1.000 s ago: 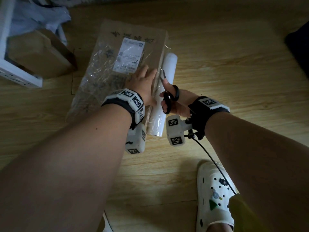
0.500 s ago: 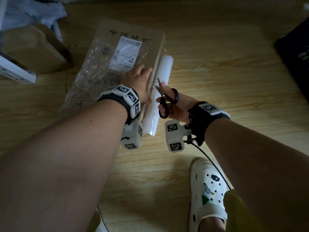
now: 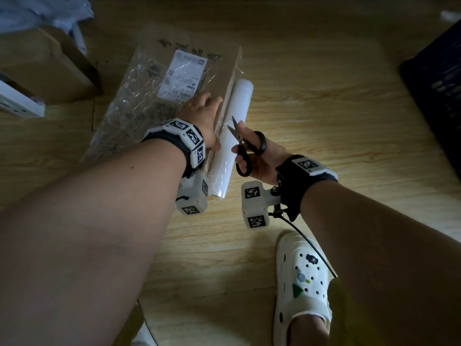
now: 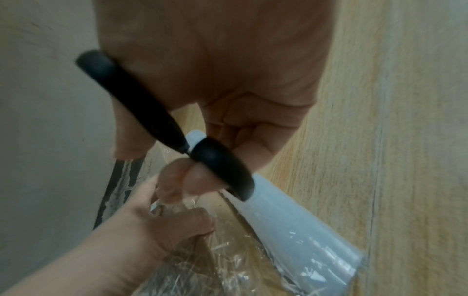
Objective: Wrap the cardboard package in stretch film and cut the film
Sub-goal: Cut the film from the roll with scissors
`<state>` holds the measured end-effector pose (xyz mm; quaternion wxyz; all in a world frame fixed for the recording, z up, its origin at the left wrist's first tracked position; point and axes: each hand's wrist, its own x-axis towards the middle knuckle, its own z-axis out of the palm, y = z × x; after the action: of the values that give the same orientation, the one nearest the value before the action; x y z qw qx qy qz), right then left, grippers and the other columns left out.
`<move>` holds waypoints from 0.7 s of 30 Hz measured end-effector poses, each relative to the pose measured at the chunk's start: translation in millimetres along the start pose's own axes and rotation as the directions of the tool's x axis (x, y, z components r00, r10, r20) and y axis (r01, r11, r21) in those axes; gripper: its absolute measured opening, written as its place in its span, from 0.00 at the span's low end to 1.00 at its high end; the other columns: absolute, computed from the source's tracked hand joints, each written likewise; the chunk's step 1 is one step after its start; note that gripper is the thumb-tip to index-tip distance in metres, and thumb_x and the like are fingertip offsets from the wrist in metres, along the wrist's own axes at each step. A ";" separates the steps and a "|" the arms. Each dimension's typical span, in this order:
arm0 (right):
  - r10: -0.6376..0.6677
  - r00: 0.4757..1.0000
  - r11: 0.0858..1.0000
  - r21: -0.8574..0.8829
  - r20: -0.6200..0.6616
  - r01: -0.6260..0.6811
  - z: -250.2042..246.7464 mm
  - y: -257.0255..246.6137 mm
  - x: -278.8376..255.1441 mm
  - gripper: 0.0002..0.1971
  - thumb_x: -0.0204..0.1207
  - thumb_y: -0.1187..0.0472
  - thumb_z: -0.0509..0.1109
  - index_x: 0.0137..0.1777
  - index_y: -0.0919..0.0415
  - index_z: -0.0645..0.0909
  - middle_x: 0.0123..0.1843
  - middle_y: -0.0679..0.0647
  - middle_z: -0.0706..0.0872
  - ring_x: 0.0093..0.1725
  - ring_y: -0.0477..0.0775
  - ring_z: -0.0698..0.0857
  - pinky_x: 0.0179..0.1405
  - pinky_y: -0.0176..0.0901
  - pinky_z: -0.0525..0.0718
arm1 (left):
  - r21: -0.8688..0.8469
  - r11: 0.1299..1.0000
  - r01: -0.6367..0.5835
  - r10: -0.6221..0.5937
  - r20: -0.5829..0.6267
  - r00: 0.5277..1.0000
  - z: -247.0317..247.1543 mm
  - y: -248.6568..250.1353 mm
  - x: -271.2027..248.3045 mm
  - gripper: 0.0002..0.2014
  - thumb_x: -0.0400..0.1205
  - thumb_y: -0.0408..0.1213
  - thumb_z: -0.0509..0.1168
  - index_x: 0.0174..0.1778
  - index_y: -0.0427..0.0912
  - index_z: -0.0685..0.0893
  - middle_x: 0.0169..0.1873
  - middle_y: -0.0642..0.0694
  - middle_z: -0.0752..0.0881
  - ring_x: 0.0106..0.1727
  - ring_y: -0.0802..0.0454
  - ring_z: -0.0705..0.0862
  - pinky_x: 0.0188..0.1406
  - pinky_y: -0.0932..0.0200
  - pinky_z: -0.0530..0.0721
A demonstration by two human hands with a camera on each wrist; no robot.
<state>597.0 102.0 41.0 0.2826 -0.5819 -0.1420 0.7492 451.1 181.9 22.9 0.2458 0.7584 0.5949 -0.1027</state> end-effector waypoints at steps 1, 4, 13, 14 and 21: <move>-0.002 1.000 1.000 0.002 0.002 0.002 -0.4 0.8 0.1 0.24 0.77 0.41 0.69 0.52 0.66 0.73 0.31 0.53 0.75 0.22 0.48 0.75 0.20 0.35 0.77 | 0.005 1.000 0.002 -0.002 0.004 1.000 -0.1 0.1 -0.2 0.56 0.64 0.40 0.81 0.83 0.51 0.52 0.82 0.47 0.50 0.82 0.40 0.52 0.78 0.43 0.61; -0.008 1.000 1.000 -0.015 0.001 0.008 -0.5 4.7 2.3 0.26 0.76 0.40 0.69 0.52 0.66 0.75 0.32 0.55 0.77 0.23 0.50 0.77 0.23 0.37 0.79 | 0.011 1.000 0.000 0.000 0.006 1.000 0.2 -0.3 0.5 0.56 0.65 0.40 0.81 0.83 0.52 0.51 0.82 0.47 0.49 0.82 0.40 0.52 0.78 0.42 0.62; -0.096 0.990 0.995 -0.029 -0.104 0.093 7.0 -5.4 23.1 0.19 0.77 0.43 0.70 0.42 0.61 0.78 0.33 0.52 0.80 0.19 0.43 0.78 0.18 0.31 0.76 | 0.017 1.000 0.004 -0.004 0.000 1.000 3.8 -2.1 3.9 0.57 0.65 0.42 0.81 0.84 0.51 0.50 0.83 0.47 0.48 0.83 0.41 0.50 0.80 0.45 0.59; -0.090 0.990 0.995 -0.062 -0.106 0.084 5.3 -7.7 24.1 0.19 0.77 0.43 0.70 0.41 0.61 0.79 0.29 0.51 0.79 0.18 0.42 0.77 0.16 0.31 0.74 | 0.017 1.000 0.001 -0.001 0.001 1.000 4.0 -2.6 4.6 0.57 0.65 0.43 0.81 0.84 0.51 0.50 0.83 0.47 0.48 0.83 0.41 0.50 0.80 0.45 0.58; 0.051 0.999 0.985 -0.165 0.012 -0.049 -17.3 -15.8 9.9 0.14 0.79 0.51 0.69 0.43 0.62 0.75 0.32 0.54 0.84 0.21 0.45 0.81 0.21 0.31 0.80 | 0.029 0.999 -0.024 0.025 -0.017 1.000 2.8 -2.7 2.2 0.56 0.64 0.42 0.80 0.83 0.49 0.52 0.82 0.45 0.51 0.82 0.41 0.53 0.79 0.46 0.59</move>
<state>615.9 118.4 36.8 0.2134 -0.6007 -0.1911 0.7464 449.5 182.9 18.8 0.2309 0.7698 0.5863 -0.1016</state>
